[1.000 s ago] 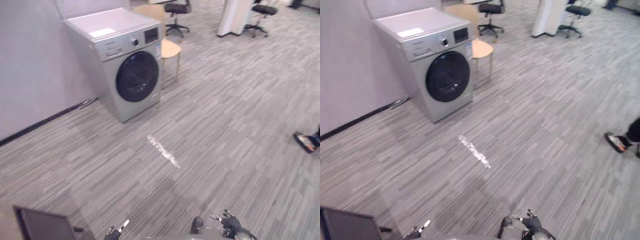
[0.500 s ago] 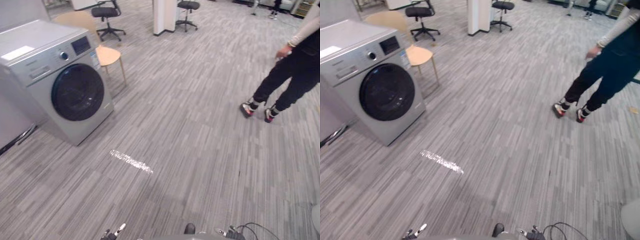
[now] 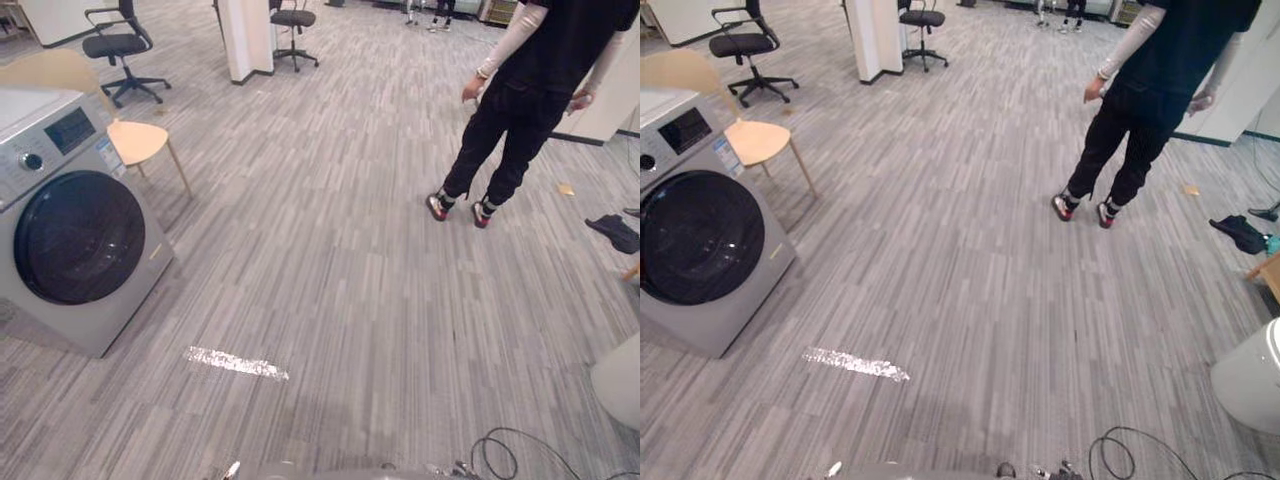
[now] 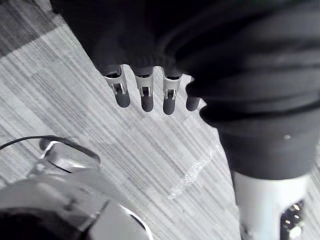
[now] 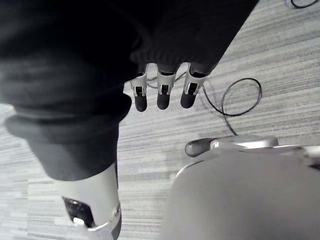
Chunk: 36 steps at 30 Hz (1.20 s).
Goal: Organize washtable
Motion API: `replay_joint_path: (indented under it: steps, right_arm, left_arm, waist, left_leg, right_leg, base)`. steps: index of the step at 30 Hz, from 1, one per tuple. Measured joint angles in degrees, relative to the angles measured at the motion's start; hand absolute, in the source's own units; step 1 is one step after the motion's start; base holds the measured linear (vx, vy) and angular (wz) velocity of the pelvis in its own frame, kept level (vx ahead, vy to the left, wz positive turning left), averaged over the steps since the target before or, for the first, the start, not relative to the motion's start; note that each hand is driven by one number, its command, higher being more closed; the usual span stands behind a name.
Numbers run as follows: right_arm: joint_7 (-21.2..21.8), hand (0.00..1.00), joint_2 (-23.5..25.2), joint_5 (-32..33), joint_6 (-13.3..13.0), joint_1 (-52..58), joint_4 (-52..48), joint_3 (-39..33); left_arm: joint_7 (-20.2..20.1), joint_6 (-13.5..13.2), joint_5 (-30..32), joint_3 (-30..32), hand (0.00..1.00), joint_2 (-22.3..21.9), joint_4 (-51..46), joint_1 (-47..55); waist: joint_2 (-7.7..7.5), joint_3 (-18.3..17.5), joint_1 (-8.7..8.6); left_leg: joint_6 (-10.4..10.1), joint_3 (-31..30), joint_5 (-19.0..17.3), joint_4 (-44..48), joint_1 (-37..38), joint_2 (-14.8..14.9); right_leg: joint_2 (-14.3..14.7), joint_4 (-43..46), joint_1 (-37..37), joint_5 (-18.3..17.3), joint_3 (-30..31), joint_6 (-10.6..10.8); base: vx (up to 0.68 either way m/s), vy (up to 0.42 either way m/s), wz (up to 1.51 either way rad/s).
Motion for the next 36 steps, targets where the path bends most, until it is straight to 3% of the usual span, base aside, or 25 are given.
replay_joint_path:
  steps: [4, 17, 21, 23, 25, 26, 27, 29, 31, 32, 33, 36]
  right_arm:
    - [-0.01, 0.0, 0.04, 0.0, 0.0, 0.04, 0.01, -1.49]
    - [-0.13, 0.0, -0.06, 0.0, -0.17, 0.1, 1.72, -2.51]
    - [-0.12, 0.0, 0.04, -0.01, -0.14, 0.88, 1.28, -2.47]
    - [-0.14, 0.0, 0.69, 0.0, -0.14, 1.15, 0.5, -2.46]
    - [-0.16, 0.0, 1.69, 0.03, -0.28, 1.57, -1.3, -2.29]
    - [-0.14, 0.0, 1.61, 0.03, -0.29, 1.72, -2.42, -2.14]
    - [-0.13, 0.0, 1.52, 0.02, -0.3, 1.71, -2.68, -2.05]
    - [-0.37, 0.0, 0.9, 0.09, -0.28, 1.5, -4.33, -1.3]
    - [-0.79, 0.0, 1.31, 0.06, -0.19, 1.66, -4.51, -1.17]
    - [-1.22, 0.0, 1.45, 0.06, -0.04, 1.28, -5.22, -1.17]
    - [-1.22, 0.0, 1.36, 0.06, -0.07, 0.83, -5.55, -1.19]
    - [-1.26, 0.0, 1.22, 0.07, -0.12, -0.81, -5.86, -1.17]
  left_arm:
    - [0.02, -0.01, 0.19, -0.91, 0.0, 0.25, 0.1, -0.87]
    - [0.05, -0.05, 0.77, -2.14, 0.0, 0.25, 0.53, -0.96]
    - [0.03, -0.05, 0.78, -2.13, 0.0, 0.05, 0.65, -1.1]
    - [0.03, -0.03, 0.75, -2.05, 0.0, 0.07, 0.09, -1.0]
    - [0.01, 0.04, 0.75, 2.09, 0.0, -0.78, -1.26, -1.12]
    - [0.03, 0.03, 0.74, 4.32, 0.0, -2.3, -2.95, -1.04]
    - [0.05, 0.03, 0.72, 4.67, 0.0, -2.54, -3.31, -1.07]
    - [0.04, 0.54, 0.74, 5.66, 0.0, -3.91, -3.9, 0.37]
    - [-0.04, 0.58, 0.66, 6.68, 0.0, -4.15, -4.45, 0.53]
    - [-0.02, 0.57, 0.71, 6.73, 0.0, -4.33, -4.45, 0.88]
    - [-0.03, 0.59, 0.71, 6.67, 0.0, -4.46, -4.43, 0.94]
    - [-0.04, 0.54, 0.61, 6.66, 0.0, -5.38, -4.84, 1.41]
  waist:
    - [0.3, -1.6, -0.87]
    - [0.51, -2.74, -1.13]
    - [1.28, -3.21, -1.25]
    - [0.57, -2.97, -1.25]
    - [-0.12, -1.78, -1.45]
    - [0.82, -0.73, -0.98]
    - [1.17, -0.51, -0.71]
    - [2.78, 0.72, 0.59]
    - [1.62, 1.12, 0.65]
    - [1.54, 1.11, 0.88]
    - [1.31, 1.05, 0.63]
    - [2.33, 1.75, 0.8]
  left_leg:
    - [1.01, -0.07, 0.67, -3.7, 2.87, -1.97]
    - [1.03, -0.64, 0.69, -7.16, 7.85, -2.62]
    - [1.22, -1.31, 0.83, -5.94, 7.99, -2.67]
    - [1.21, -2.42, 0.82, -2.76, 6.48, -2.68]
    - [0.18, -2.89, 0.23, 9.1, 1.79, -1.58]
    - [-0.08, -2.64, 0.47, 20.73, -3.34, 0.45]
    - [-0.28, -2.57, 0.71, 23.33, -4.51, 0.99]
    - [-0.09, -1.17, 4.56, 36.7, -9.88, 5.29]
    - [-0.6, -0.48, 9.08, 41.18, -12.8, 6.11]
    - [-0.38, -0.51, 4.78, 38.6, -14.39, 5.96]
    - [-0.44, -0.75, 3.26, 35.75, -15.26, 5.97]
    - [-0.81, -4.06, 2.85, 17.29, -18.35, 5.38]
  right_leg:
    - [-1.44, -0.37, 0.77, 0.03, -0.1, -0.04]
    - [-1.74, -0.74, 3.68, 0.06, -2.72, -0.04]
    - [-2.17, 2.05, 4.11, -0.68, -4.46, 0.12]
    - [-2.5, 6.26, 2.72, -4.34, -5.2, -1.15]
    - [-1.01, 10.85, 2.6, -8.86, -5.41, -2.06]
    - [-0.01, 12.38, 3.0, -10.2, -6.82, -1.78]
    - [0.32, 12.7, 3.02, -10.66, -6.9, -1.55]
    - [2.21, 13.23, 4.98, -14.85, -6.92, 0.44]
    - [1.56, 12.25, 5.85, -14.87, -6.06, -0.26]
    - [1.12, 12.11, 5.77, -14.78, -5.5, -0.49]
    - [1.04, 12.1, 5.59, -14.79, -5.45, -0.49]
    - [0.31, 12.12, 4.36, -15.4, -4.06, 0.49]
  base:
    - [0.16, 0.116, 0.01]
    - [0.09, 0.017, -0.05]
    - [0.04, -0.021, 0.13]
    - [0.02, -0.052, 0.31]
    - [0.0, -0.108, 0.5]
    - [-0.03, -0.07, 0.28]
    - [-0.02, -0.057, -0.1]
    - [0.04, -0.047, -0.12]
    - [0.0, 0.007, -0.07]
    - [0.02, 0.011, -0.15]
    - [0.02, 0.027, -0.2]
    - [0.06, 0.118, -0.27]
